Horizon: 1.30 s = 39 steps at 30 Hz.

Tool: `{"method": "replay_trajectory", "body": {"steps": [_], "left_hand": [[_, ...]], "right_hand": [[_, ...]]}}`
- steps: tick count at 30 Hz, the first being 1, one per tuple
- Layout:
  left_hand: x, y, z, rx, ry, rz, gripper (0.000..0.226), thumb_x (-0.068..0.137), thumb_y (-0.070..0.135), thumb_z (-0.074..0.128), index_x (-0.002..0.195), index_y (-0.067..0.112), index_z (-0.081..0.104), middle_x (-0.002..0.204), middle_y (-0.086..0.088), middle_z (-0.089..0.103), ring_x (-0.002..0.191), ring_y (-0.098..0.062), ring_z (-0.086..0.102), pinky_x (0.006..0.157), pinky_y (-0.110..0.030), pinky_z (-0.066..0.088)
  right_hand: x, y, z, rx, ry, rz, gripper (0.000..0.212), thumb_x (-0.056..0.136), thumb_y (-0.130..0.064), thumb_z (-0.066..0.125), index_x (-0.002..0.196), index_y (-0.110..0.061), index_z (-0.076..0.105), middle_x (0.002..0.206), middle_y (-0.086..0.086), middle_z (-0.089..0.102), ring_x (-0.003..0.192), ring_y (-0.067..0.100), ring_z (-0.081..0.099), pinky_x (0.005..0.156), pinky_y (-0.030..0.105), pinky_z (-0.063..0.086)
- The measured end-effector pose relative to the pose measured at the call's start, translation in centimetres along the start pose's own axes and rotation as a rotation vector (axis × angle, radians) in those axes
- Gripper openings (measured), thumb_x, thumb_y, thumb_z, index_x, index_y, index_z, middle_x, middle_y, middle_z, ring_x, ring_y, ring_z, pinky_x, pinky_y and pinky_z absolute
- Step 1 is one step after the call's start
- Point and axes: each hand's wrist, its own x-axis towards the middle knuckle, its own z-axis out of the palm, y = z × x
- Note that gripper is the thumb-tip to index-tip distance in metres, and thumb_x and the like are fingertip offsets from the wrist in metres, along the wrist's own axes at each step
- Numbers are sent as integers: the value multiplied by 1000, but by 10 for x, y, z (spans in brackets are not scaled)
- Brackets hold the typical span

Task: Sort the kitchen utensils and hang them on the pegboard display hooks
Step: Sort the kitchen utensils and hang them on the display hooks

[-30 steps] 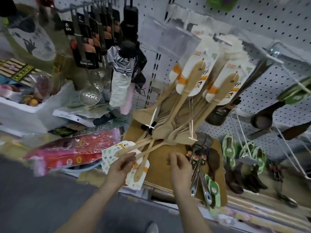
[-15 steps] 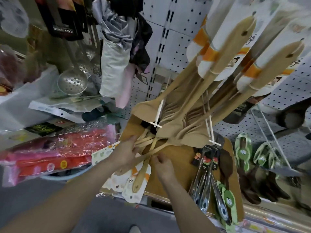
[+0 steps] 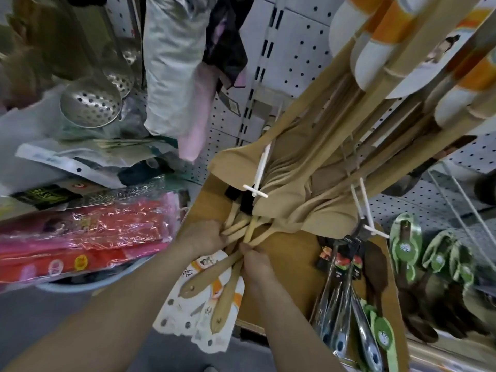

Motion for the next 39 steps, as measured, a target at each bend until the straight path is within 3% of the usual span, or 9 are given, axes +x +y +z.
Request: {"method": "replay_trajectory", "body": {"steps": [7, 11, 13, 22, 26, 29, 32, 35, 39], "left_hand": [[-15, -1, 19, -378, -196, -89, 25, 94, 38, 55, 73, 25, 55, 85, 1, 57, 77, -13, 52, 60, -23, 38], [-36, 11, 31, -536, -230, -65, 34, 99, 30, 49, 109, 0, 62, 96, -4, 60, 70, -7, 51, 54, -13, 36], [-46, 14, 39, -586, -259, -59, 37, 99, 30, 49, 118, 1, 61, 110, -10, 64, 90, -17, 62, 73, -18, 46], [-109, 23, 67, -952, -400, -131, 27, 103, 17, 41, 117, 17, 64, 116, -5, 69, 111, -19, 62, 101, -34, 47], [-137, 30, 73, -977, -402, -145, 30, 98, 2, 45, 102, 19, 69, 101, -3, 72, 93, -14, 66, 77, -23, 52], [-152, 32, 77, -943, -396, -141, 27, 92, -2, 53, 100, 16, 72, 101, -6, 73, 96, -18, 66, 81, -26, 54], [-169, 33, 81, -965, -355, -107, 28, 89, -7, 55, 101, 10, 74, 103, -10, 73, 99, -19, 67, 91, -31, 52], [-181, 38, 83, -795, -206, 24, 27, 86, -3, 63, 94, 22, 72, 102, -4, 73, 98, -17, 66, 91, -27, 50], [-195, 55, 82, -328, 250, 249, 56, 62, 5, 82, 99, 30, 50, 109, 3, 49, 92, -17, 58, 70, -22, 45]], "right_hand": [[-16, 3, -13, 21, -68, -3, 29, 100, -23, 55, 128, -17, 56, 114, 6, 68, 102, 22, 66, 89, 35, 56], [-37, 2, -27, -124, -75, -26, 12, 100, -27, 54, 109, -20, 59, 105, 4, 67, 89, 15, 63, 77, 26, 53], [-46, 3, -34, -183, -62, -20, 7, 100, -28, 54, 102, -22, 58, 102, 5, 65, 85, 13, 61, 75, 25, 51], [-86, 23, -54, -433, -36, -81, 59, 87, -32, 73, 137, -16, 45, 114, -1, 60, 102, 14, 58, 90, 25, 49], [-109, 24, -64, -451, -35, -19, 51, 81, -27, 78, 119, -17, 46, 105, 0, 58, 101, 19, 60, 90, 31, 52], [-122, 24, -67, -453, -44, 22, 61, 72, -27, 84, 113, -22, 39, 109, 4, 57, 106, 24, 61, 90, 35, 54], [-139, 29, -73, -458, -54, 36, 63, 53, -31, 87, 103, -16, 51, 103, 4, 66, 95, 20, 67, 77, 31, 57], [-159, 33, -82, -542, -97, 11, 26, 67, -15, 79, 80, -18, 57, 90, 3, 67, 86, 17, 66, 72, 28, 54], [-183, 26, -97, -641, -233, -99, 48, 55, -21, 79, 100, -17, 63, 100, 5, 71, 94, 16, 66, 86, 36, 58]]}}
